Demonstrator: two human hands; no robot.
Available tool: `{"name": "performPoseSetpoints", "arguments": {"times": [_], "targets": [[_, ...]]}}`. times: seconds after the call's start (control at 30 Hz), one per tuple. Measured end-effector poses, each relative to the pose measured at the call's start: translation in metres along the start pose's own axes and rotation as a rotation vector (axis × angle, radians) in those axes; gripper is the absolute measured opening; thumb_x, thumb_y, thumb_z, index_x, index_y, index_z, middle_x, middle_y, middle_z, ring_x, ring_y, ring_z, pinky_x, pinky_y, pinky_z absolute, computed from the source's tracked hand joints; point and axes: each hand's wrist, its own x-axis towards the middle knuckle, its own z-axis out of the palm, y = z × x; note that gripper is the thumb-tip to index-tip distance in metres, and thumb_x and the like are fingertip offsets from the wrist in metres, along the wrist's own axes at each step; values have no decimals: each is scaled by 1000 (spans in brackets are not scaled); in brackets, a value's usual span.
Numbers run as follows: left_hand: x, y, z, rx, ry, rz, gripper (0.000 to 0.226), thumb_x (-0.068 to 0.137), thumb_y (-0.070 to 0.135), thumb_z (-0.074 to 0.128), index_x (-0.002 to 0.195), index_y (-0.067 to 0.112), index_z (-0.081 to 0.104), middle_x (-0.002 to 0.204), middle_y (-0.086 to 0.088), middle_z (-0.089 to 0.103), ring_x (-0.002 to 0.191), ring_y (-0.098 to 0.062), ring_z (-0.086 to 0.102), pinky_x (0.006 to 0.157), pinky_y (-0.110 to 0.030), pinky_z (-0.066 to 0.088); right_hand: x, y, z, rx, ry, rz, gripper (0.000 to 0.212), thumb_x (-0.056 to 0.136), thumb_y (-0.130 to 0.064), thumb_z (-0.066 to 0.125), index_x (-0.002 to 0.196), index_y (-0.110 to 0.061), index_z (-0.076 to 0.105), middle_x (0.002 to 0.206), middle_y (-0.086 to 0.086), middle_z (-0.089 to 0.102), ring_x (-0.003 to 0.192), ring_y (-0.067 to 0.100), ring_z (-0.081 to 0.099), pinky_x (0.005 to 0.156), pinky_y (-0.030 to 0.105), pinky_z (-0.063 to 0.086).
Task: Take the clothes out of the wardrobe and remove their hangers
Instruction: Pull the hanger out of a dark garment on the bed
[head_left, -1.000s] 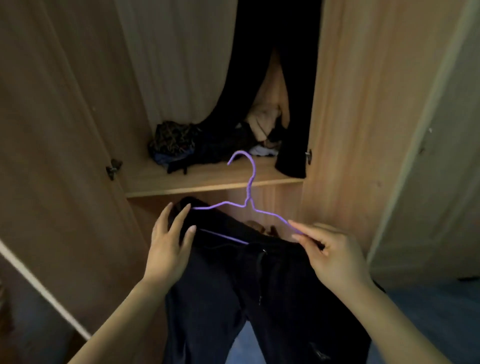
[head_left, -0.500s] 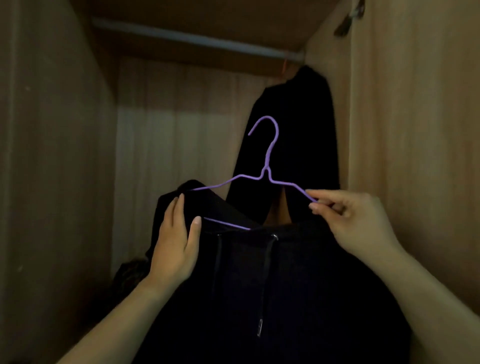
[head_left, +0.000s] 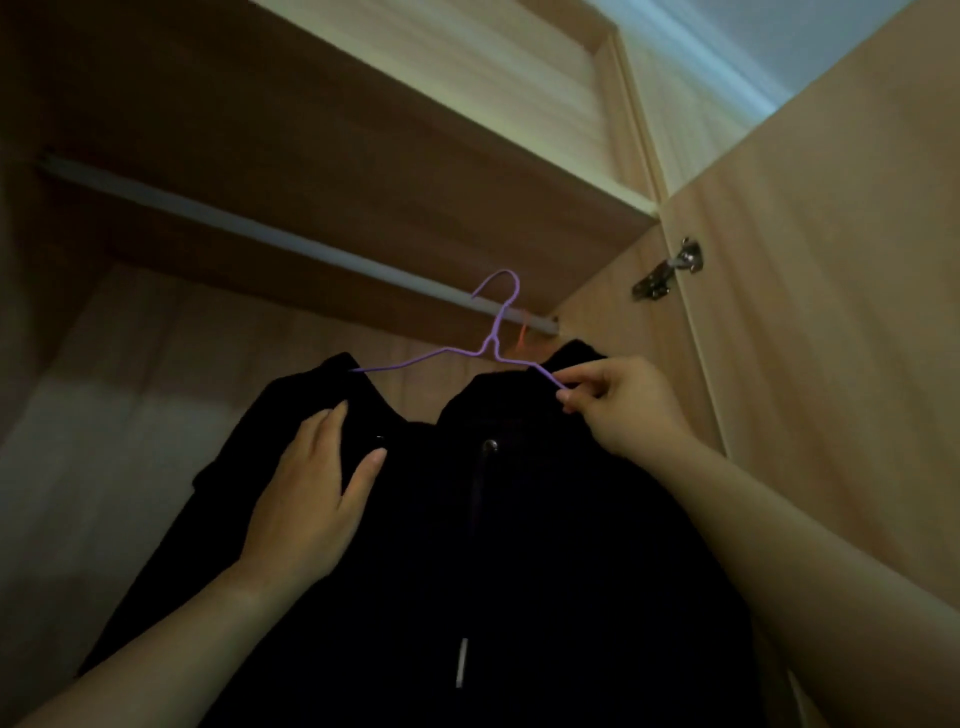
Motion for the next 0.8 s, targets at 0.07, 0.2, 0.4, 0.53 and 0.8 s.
{"name": "performPoseSetpoints", "arguments": {"times": [0.07,0.2,0.4,0.53,0.8], "targets": [[21,-8,19,-32,35,-12,81,80,59,27,148,15,20,153,-4,23,139,-18,24,108,-30,24,24,11,12,-26,-2,-3,17,86,-14,64,101,-18,72,65,-9,64,55,1,53,49,5,35],[76,-25,61,-56,86,11,84,78,63,27,149,20,15,154,-3,20,140,-18,22,107,-31,26,83,38,35,-26,20,22,17,87,-11,63,101,-16,72,66,-11,61,60,1,52,55,11,36],[161,-44,117,-91,64,105,80,79,63,25,149,27,14,155,1,17,141,-18,20,107,-31,27,166,66,52,-139,97,18,18,89,-9,59,99,-17,72,78,1,67,72,10,57,65,21,43],[192,-59,141,-104,-9,180,69,84,61,28,146,33,20,153,3,20,139,-17,23,108,-33,29,194,76,64,-251,139,29,19,86,-13,62,104,-14,70,98,8,70,91,18,63,76,25,46],[190,-95,185,52,-195,249,57,93,54,31,145,31,26,154,1,18,138,-19,24,109,-31,28,213,79,123,-451,32,32,20,86,-15,62,105,-16,70,111,10,66,102,24,61,84,27,45]]}}
